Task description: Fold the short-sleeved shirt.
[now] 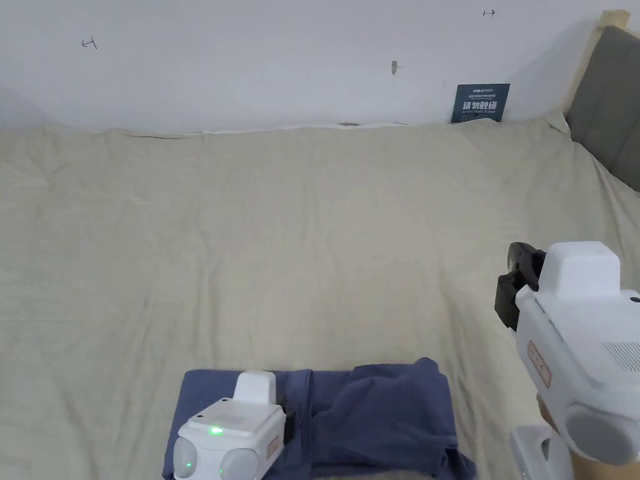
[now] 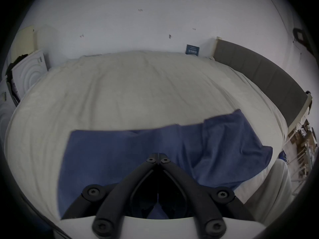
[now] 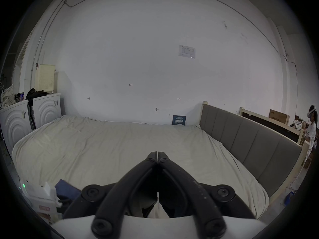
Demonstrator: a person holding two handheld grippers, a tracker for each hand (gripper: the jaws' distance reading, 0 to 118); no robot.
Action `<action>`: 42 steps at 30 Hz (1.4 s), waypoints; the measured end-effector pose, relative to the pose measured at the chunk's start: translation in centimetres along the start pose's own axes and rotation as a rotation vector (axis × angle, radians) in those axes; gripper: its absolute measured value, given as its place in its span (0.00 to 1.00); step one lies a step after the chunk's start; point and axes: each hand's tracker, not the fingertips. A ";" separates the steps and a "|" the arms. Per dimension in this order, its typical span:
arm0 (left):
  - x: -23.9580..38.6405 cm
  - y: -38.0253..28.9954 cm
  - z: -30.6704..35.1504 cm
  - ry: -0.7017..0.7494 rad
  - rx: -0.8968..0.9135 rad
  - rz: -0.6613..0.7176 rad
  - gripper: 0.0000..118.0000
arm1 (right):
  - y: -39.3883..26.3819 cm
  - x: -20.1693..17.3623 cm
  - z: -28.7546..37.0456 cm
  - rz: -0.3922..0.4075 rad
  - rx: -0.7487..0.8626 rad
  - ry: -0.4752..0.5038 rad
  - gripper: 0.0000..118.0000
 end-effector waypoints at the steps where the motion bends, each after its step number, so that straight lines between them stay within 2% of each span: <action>1: 0.7 0.1 0.3 -0.008 -0.021 -0.002 0.00 | -0.1 0.1 0.0 0.001 -0.002 -0.003 0.01; 4: 1.9 -1.0 -1.2 0.008 -0.085 -0.013 0.00 | -0.3 0.5 0.1 0.002 -0.010 -0.011 0.01; 5: 1.6 -1.4 -1.9 0.025 -0.048 -0.014 0.00 | -0.3 0.6 0.1 0.000 -0.011 -0.014 0.01; 10: 1.5 0.5 -0.2 0.003 -0.063 -0.007 0.00 | -0.2 0.8 0.3 -0.010 -0.011 -0.020 0.01; 16: -3.9 3.1 3.1 -0.183 0.032 0.220 0.00 | 0.6 0.3 0.7 -0.013 0.015 -0.007 0.01; 19: -7.9 4.0 4.8 -0.242 0.042 0.343 0.05 | 0.7 -0.1 0.7 -0.011 0.018 -0.002 0.01; 20: -9.3 4.2 5.2 -0.248 0.052 0.388 0.10 | 0.8 -0.3 0.6 -0.011 0.018 0.001 0.01; 23: -12.7 4.3 6.0 -0.261 0.036 0.408 0.21 | 0.8 -1.0 0.5 -0.006 0.021 0.009 0.01; 27: -16.4 3.5 4.2 -0.257 -0.071 0.487 0.96 | 0.8 -2.0 0.1 -0.005 0.017 0.028 0.01; 28: -16.9 3.2 3.9 -0.255 -0.072 0.510 1.00 | 0.8 -2.3 0.0 -0.001 0.015 0.031 0.01; 32: -20.3 1.7 1.5 -0.257 -0.107 0.601 0.99 | 0.6 -3.0 -0.3 0.011 0.001 0.042 0.01; 35: -20.3 1.1 1.8 -0.268 -0.125 0.643 0.97 | 0.4 -3.2 -0.7 0.028 -0.013 0.041 0.01; 39: -18.5 1.0 2.6 -0.339 -0.132 0.635 0.57 | 0.2 -3.3 -1.2 0.038 -0.026 0.030 0.01; 41: -17.8 0.4 2.3 -0.323 -0.152 0.598 0.47 | 0.1 -3.3 -1.4 0.038 -0.032 0.026 0.01; 42: -17.5 0.2 2.4 -0.318 -0.139 0.574 0.33 | 0.1 -3.3 -1.5 0.037 -0.036 0.026 0.01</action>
